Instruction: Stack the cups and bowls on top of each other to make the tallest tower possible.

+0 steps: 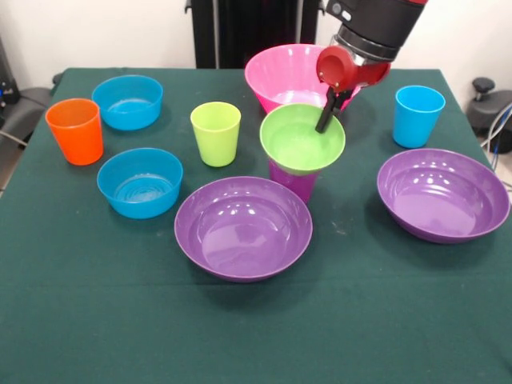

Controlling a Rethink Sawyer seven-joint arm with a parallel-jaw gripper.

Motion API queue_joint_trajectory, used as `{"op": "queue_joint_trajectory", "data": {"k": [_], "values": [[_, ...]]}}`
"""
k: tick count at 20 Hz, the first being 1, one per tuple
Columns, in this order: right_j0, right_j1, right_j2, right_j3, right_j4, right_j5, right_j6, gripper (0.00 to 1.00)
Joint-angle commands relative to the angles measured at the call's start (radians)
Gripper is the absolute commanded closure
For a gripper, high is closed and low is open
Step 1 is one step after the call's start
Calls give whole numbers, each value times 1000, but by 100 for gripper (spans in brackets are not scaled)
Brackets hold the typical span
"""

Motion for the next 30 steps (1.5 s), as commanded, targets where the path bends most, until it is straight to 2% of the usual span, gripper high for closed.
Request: {"op": "queue_joint_trajectory", "data": {"k": [1,12,21,30], "values": [[16,45,19,28,12,-58,78,100],[20,49,12,18,25,-27,61,100],[-4,39,36,31,41,-49,30,100],[-15,29,43,38,54,-25,-4,100]]}}
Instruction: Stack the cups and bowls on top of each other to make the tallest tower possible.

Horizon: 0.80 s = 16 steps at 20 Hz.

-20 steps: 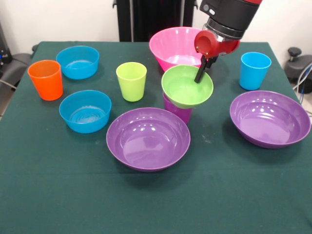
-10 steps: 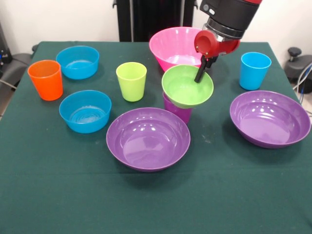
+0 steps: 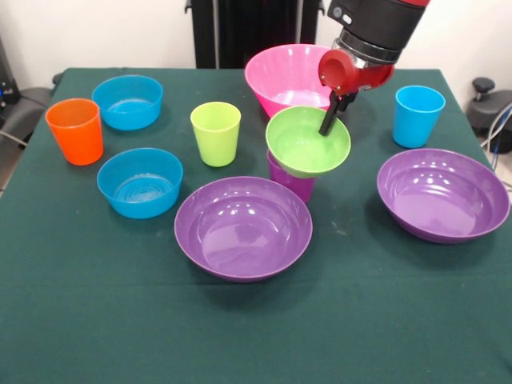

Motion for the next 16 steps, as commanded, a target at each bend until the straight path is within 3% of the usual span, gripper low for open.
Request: {"op": "queue_joint_trajectory", "data": {"k": [1,16], "values": [[-9,26,47,39,23,-8,-4,100],[-14,3,48,62,14,-53,-2,100]]}}
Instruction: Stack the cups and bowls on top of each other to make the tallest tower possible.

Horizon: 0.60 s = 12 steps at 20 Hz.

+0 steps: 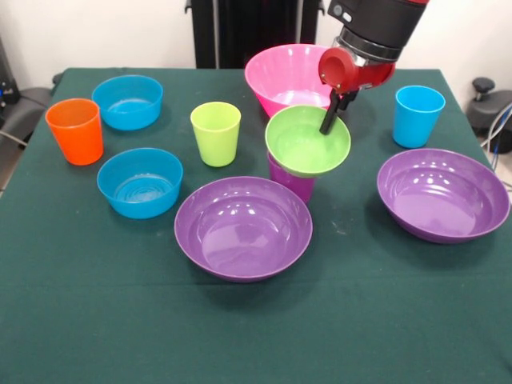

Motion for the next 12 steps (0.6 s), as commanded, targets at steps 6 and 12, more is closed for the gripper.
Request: {"op": "queue_joint_trajectory", "data": {"k": [6,12], "values": [[-1,-8,29,70,-22,-77,14,100],[5,-28,16,85,-46,-105,18,100]]}}
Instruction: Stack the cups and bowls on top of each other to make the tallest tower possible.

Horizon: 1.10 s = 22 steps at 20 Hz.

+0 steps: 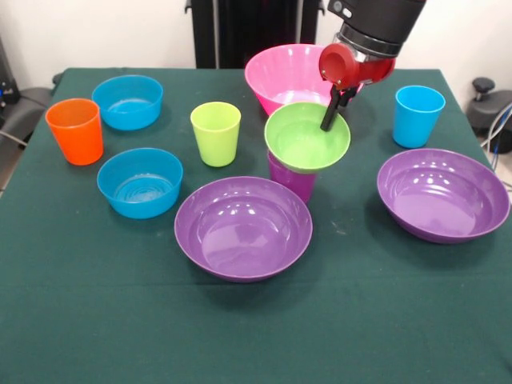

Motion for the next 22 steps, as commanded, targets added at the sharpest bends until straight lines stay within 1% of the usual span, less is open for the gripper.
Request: {"op": "queue_joint_trajectory", "data": {"k": [1,7,16,22], "values": [[4,-18,15,68,-49,-96,17,100],[-3,-11,17,77,-52,-147,22,100],[26,-12,-22,68,-70,-157,27,100],[22,-20,-29,87,-66,-172,12,100]]}}
